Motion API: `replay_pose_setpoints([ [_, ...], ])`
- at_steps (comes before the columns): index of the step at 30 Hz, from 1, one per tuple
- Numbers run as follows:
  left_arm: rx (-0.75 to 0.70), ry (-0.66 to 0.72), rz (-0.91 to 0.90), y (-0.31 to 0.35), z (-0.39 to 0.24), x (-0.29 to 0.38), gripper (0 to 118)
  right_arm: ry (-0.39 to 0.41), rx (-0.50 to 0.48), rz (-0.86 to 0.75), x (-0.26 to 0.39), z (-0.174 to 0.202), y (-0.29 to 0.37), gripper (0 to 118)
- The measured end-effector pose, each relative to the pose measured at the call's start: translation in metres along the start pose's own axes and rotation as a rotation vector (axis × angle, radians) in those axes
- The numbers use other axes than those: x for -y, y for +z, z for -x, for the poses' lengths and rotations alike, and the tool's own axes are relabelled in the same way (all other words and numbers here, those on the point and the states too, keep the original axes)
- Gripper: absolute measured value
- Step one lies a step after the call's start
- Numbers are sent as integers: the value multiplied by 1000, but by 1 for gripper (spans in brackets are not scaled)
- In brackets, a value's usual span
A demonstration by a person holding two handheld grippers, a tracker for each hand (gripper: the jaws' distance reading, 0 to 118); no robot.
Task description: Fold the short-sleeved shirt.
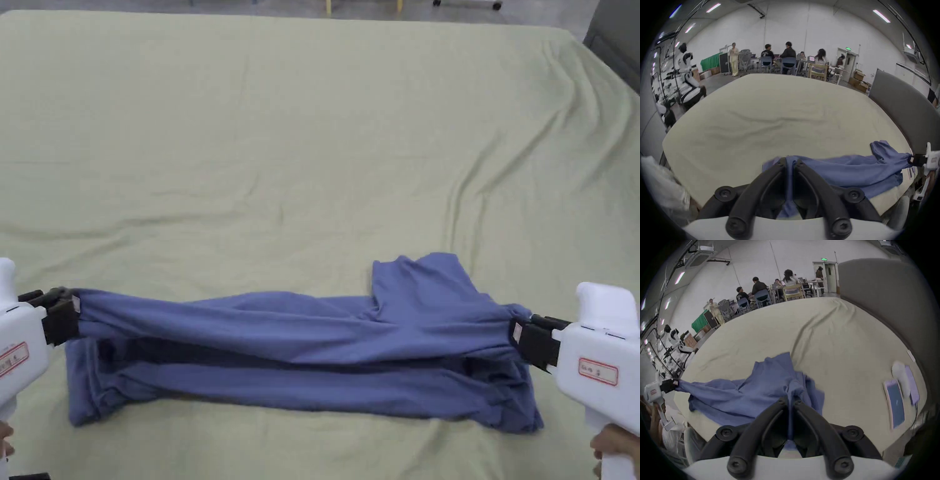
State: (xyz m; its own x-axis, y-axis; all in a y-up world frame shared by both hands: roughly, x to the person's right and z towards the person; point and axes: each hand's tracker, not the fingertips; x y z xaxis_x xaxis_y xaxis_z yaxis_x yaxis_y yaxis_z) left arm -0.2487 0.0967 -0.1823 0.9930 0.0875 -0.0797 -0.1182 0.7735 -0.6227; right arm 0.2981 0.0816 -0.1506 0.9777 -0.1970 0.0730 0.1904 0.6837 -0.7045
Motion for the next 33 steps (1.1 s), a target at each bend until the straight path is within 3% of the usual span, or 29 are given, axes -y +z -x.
replay_pose_setpoints([
  [7, -38, 41, 90, -2, 16, 41, 4, -56, 26, 56, 44, -19, 13, 6],
  [16, -58, 17, 138, -16, 13, 51, 4, 15, 130, 140, 52, -10, -9, 6],
  [17, -53, 43, 144, -17, 14, 52, 4, 39, 139, 142, 53, -6, -9, 8],
  [18, -40, 72, 147, -17, 15, 53, 7, 49, 149, 144, 52, -3, -10, 19],
  [19, -33, 91, 156, -18, 17, 52, 33, 56, 167, 147, 51, -2, -11, 55],
  [20, -30, 97, 177, -18, 16, 51, 76, 63, 180, 149, 49, 0, -12, 92],
  [21, -29, 98, 212, -20, 15, 49, 110, 94, 219, 165, 48, 2, -12, 113],
  [22, -29, 83, 256, -22, 13, 48, 116, 110, 247, 173, 46, 5, -13, 113],
  [28, -64, 3, 215, -15, -6, 36, 115, 105, 274, 147, 30, 16, -4, 111],
  [33, -67, 12, 133, 12, -22, 21, 114, 138, 321, 52, 9, 53, 12, 109],
])
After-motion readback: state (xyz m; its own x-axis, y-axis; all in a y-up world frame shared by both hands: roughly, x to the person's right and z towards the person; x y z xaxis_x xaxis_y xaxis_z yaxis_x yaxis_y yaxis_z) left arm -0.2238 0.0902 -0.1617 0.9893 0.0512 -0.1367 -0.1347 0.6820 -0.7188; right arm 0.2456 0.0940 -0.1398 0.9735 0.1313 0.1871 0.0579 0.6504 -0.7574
